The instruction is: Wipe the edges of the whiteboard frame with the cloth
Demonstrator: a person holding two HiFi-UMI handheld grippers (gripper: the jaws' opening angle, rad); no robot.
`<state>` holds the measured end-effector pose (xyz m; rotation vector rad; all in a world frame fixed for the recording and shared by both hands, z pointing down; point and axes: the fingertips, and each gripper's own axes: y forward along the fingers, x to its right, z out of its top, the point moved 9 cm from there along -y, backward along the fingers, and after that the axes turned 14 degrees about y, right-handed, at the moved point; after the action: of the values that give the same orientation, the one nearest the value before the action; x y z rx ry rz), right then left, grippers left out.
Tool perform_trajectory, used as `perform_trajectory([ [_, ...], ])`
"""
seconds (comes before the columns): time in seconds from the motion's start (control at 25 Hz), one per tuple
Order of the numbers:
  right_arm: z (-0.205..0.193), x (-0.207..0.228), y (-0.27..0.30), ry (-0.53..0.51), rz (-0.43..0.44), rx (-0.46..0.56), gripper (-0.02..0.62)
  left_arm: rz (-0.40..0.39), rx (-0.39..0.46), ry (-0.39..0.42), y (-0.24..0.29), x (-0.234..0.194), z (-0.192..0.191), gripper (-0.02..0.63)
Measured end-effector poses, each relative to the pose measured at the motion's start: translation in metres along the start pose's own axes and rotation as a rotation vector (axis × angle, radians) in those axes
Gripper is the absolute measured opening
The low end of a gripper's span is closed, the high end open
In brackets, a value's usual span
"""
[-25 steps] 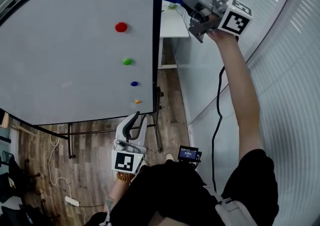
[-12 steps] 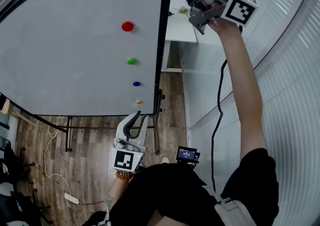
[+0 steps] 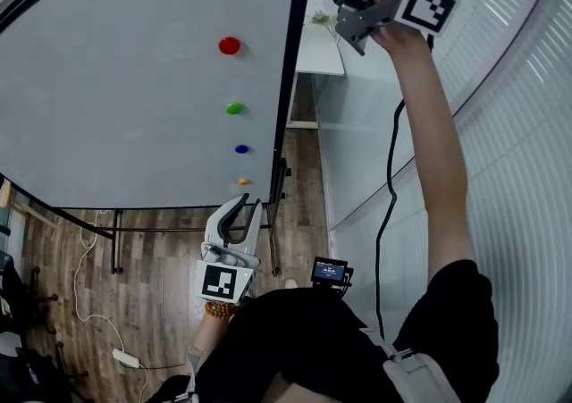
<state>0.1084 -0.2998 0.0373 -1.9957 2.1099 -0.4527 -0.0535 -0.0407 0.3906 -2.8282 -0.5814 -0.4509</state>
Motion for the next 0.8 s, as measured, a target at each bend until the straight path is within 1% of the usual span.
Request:
perform_trajectory([
  [0.12, -0.003, -0.001, 0.001, 0.058, 0.021, 0.03, 0.225, -0.009, -0.006, -0.008, -0.003, -0.003, 0.0, 0.167],
  [0.2, -0.003, -0.002, 0.002, 0.076, 0.019, 0.04, 0.216, -0.019, -0.012, -0.011, -0.003, -0.004, 0.0, 0.167],
  [0.4, 0.01, -0.006, 0.023, 0.043, -0.009, 0.014, 0.21, -0.04, -0.012, -0.025, -0.001, -0.022, 0.008, 0.167],
  [0.6, 0.006, -0.005, 0.022, 0.041, -0.017, 0.001, 0.204, -0.064, -0.001, -0.024, 0.005, -0.018, 0.006, 0.167],
  [0.8, 0.007, -0.008, 0.02, 0.047, -0.031, 0.012, 0.199, -0.083, 0.001, -0.024, 0.007, -0.017, 0.006, 0.167],
])
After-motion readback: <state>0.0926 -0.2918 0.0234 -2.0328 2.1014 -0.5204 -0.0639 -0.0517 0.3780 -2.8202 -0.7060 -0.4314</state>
